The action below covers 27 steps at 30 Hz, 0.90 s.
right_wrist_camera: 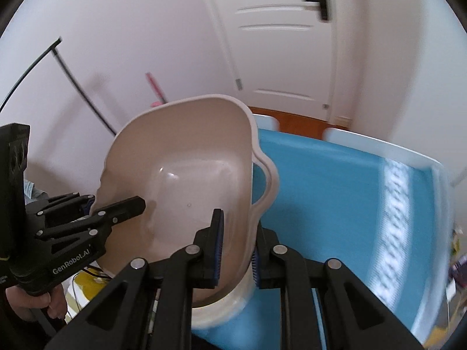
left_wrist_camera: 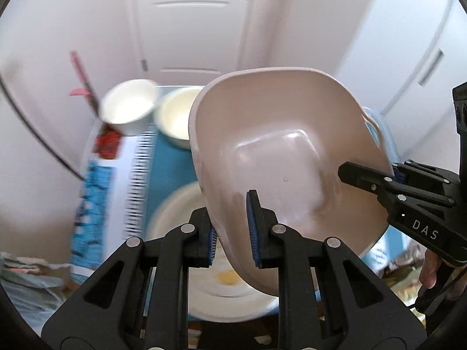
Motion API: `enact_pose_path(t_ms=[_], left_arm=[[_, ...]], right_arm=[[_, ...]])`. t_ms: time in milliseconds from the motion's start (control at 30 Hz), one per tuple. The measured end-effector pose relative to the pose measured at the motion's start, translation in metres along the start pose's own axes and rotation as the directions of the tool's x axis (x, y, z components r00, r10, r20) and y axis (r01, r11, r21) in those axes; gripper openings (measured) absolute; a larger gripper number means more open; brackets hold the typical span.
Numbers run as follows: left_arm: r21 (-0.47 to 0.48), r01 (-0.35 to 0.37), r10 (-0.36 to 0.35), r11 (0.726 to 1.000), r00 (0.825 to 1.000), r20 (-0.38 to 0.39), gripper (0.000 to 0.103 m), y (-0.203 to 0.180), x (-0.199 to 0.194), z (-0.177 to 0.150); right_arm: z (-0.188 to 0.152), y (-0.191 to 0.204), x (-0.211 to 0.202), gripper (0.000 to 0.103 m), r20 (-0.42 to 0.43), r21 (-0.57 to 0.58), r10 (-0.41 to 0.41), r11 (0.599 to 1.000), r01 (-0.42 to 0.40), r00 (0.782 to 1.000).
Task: Organize plates and bowls
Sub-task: 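Lift the basin, carry it across the table and lower it with both tools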
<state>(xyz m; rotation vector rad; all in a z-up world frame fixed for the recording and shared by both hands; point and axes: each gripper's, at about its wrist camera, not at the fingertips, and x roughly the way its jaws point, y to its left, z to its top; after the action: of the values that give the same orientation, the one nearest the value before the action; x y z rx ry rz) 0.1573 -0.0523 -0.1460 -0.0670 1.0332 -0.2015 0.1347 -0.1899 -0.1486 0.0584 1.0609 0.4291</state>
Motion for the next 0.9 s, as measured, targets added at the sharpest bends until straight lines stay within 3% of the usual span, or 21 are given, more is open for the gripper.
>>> enact_pose_path(t_ms=[233,433,667,900], left_arm=[[0.052,0.113,-0.109,0.992,0.991,-0.079,0.016,-0.103,0.034,-0.022],[0.101,0.164,-0.145,0.981,0.975,-0.169,0.016,-0.167,0.079,-0.044],[0.144,0.151,-0.119,0.978,0.971,-0.205,0.016,-0.201,0.113,-0.06],[0.142,0.132,-0.098,0.981,0.971,-0.219,0.016,-0.191,0.131,-0.065]], right_arm=[[-0.052,-0.094,-0.051,0.015,-0.012,0.102,-0.098,0.99,0.099,0.995],[-0.092,-0.154,-0.053,0.015,-0.052,0.186,-0.158,0.969,0.165,0.986],[-0.132,-0.199,-0.037,0.015,-0.073,0.257,-0.155,0.952,0.169,0.985],[-0.142,-0.204,-0.031,0.015,-0.062,0.267,-0.131,0.953,0.143,0.989]])
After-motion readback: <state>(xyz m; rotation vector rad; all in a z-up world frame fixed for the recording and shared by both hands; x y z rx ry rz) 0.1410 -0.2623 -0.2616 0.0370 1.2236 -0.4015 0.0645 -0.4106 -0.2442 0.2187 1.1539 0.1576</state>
